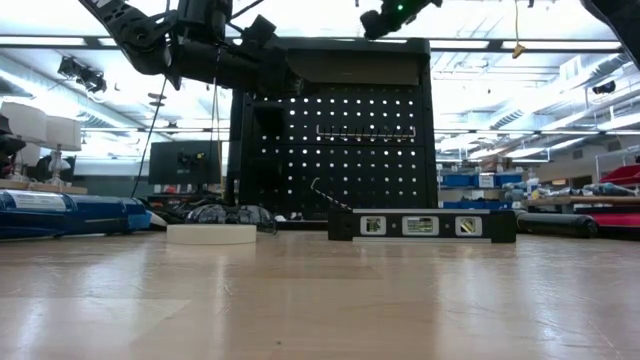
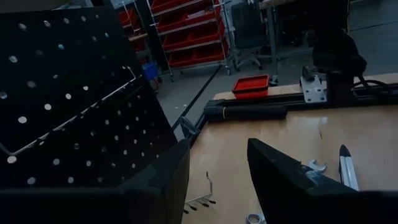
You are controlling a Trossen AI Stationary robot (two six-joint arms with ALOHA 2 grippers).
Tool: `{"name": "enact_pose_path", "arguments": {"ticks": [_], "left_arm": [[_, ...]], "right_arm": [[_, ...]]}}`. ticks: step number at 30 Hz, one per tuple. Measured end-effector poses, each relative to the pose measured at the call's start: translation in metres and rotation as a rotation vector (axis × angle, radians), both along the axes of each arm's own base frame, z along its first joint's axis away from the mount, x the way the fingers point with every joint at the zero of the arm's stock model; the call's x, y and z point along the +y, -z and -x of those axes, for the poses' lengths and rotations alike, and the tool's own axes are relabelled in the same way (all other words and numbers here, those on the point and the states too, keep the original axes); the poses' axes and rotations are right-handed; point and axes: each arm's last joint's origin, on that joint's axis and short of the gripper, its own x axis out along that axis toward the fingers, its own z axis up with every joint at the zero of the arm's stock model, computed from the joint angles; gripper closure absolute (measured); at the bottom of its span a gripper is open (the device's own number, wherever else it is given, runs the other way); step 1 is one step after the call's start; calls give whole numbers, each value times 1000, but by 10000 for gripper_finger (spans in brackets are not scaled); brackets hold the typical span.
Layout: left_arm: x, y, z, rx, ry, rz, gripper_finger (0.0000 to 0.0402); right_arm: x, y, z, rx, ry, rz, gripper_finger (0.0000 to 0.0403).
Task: Hang tools onto peg board
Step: Remove the pliers from the peg board bin
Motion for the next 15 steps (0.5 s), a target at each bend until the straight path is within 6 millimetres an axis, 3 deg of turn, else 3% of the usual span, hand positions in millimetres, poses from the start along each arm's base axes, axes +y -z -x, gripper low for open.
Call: {"name": "enact_pose_path", "arguments": {"ticks": [10, 15], "left_arm": [[0, 0, 0, 3, 0, 1, 236], [0, 0, 0, 3, 0, 2, 236]], "right_arm": [[-4, -13, 25, -171, -177, -188, 343], [-9, -8, 38, -173, -285, -319, 337]]}}
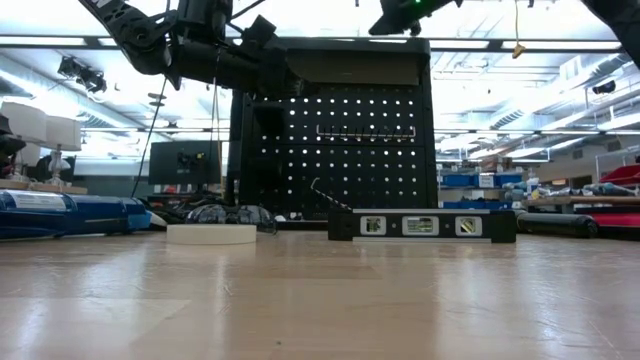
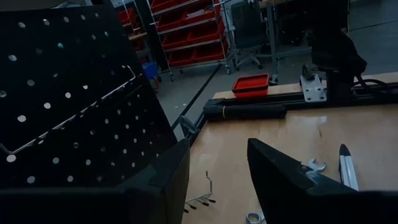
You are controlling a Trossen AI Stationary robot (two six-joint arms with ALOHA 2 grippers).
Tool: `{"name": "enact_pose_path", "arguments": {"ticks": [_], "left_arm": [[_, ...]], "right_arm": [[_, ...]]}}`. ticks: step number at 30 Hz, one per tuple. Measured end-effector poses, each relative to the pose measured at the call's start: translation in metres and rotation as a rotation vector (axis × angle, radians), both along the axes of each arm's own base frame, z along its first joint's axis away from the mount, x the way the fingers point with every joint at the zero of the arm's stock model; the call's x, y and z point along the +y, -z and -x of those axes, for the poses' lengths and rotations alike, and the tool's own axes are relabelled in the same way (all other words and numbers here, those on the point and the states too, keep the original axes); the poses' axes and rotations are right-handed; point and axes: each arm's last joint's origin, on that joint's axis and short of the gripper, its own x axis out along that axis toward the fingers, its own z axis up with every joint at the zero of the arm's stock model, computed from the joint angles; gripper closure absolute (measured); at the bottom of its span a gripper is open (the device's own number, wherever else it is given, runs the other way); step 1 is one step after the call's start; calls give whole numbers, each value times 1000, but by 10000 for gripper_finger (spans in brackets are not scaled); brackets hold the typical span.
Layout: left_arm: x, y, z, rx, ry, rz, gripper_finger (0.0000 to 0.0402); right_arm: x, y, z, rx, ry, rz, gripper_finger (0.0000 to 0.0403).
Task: Hang tools onto peg board
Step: Remove the pliers from the peg board bin
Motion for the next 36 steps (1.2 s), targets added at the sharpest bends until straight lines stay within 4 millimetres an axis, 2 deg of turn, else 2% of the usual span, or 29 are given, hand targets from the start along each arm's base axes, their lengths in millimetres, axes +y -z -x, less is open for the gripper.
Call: {"name": "enact_pose_path", "arguments": {"ticks": [6, 15, 21, 32, 36], "left_arm": [[0, 0, 0, -1, 1, 1, 236], [-4, -1, -1, -7, 13, 0, 236], [-4, -1, -1, -8, 13, 3, 236], [-4, 0, -1, -11, 12, 16, 236], [-5, -1, -2, -7, 17, -4, 236]], "right_arm": [[-8, 11, 17, 44, -146, -99, 308], [-27, 17, 40, -8, -254, -163, 244], [-45, 32, 31, -55, -350, -225, 231], [-43, 20, 19, -135, -360, -150, 233], [-58, 38, 11, -131, -377, -209, 233]]}}
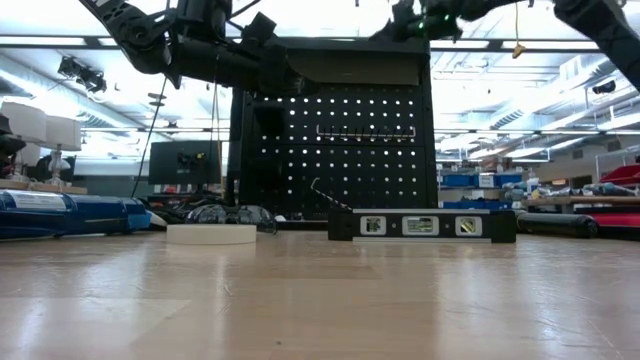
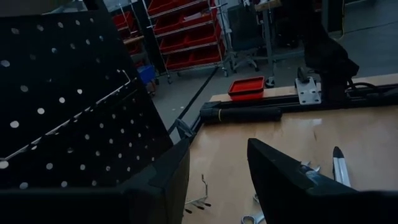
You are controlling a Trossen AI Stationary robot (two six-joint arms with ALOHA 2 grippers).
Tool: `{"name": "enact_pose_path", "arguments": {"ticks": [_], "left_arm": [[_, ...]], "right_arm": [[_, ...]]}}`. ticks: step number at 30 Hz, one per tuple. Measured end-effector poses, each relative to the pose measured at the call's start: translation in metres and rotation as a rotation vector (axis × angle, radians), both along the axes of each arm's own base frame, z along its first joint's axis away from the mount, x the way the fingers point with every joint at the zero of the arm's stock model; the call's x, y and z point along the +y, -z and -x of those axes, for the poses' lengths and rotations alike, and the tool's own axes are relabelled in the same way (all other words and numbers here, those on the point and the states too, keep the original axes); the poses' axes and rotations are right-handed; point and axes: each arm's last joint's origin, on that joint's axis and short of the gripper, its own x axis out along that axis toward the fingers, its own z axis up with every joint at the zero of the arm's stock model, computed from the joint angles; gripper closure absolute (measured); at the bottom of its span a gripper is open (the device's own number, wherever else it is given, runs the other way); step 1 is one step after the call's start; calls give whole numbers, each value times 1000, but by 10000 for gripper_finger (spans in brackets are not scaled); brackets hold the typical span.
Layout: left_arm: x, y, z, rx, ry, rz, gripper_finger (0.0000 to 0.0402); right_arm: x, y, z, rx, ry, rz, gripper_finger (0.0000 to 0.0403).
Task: Hang tools onto peg board
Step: Remove the pliers from the peg board bin
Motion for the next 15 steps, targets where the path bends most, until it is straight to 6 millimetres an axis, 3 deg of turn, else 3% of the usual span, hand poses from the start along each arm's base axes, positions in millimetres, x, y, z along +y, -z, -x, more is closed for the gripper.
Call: {"name": "enact_pose_path", "arguments": {"ticks": [7, 15], "left_arm": [[-1, -2, 0, -17, 3, -11, 236], [-1, -2, 0, 5, 4, -57, 236]], "right_arm": [[-20, 21, -7, 9, 18, -53, 233], [-18, 23, -16, 27, 80, -31, 234]]}}
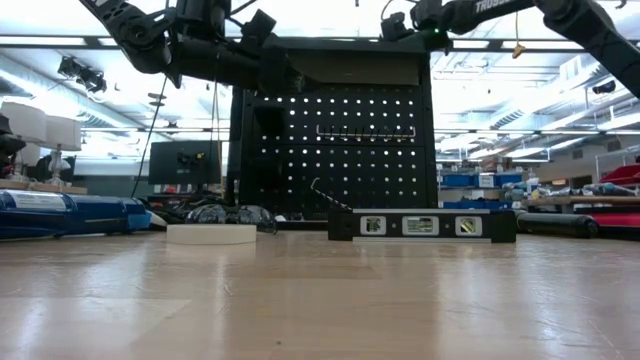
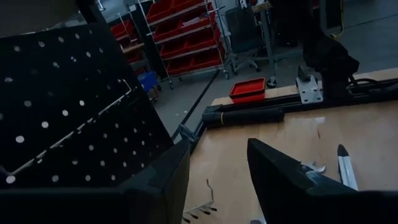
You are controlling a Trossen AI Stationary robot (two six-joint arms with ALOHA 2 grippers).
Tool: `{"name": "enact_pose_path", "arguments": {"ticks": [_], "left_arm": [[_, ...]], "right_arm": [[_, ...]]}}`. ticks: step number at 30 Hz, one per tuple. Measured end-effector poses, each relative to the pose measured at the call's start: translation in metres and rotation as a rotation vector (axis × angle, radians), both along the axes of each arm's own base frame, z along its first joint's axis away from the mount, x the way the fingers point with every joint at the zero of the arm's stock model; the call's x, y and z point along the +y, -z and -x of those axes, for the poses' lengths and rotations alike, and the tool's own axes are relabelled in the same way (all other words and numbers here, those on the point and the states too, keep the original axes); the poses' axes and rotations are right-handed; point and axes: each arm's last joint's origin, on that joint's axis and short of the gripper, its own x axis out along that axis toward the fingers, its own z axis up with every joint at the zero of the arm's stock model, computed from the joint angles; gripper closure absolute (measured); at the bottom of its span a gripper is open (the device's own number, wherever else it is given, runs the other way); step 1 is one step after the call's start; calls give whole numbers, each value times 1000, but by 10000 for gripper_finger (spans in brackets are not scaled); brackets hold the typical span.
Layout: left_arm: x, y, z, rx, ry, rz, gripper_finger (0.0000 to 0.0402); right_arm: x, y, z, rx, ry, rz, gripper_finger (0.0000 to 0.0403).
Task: Hang tools onto peg board
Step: Remove the pliers from the peg board bin
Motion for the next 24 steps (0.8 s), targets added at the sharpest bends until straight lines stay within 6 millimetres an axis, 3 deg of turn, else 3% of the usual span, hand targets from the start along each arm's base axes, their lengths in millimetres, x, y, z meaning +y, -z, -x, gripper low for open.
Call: {"name": "enact_pose_path", "arguments": {"ticks": [20, 24], "left_arm": [[0, 0, 0, 1, 0, -4, 236], [0, 0, 0, 5, 0, -2, 236]], "right_arm": [[6, 2, -8, -17, -114, -39, 234], [6, -3, -10, -74, -204, -12, 234]]}}
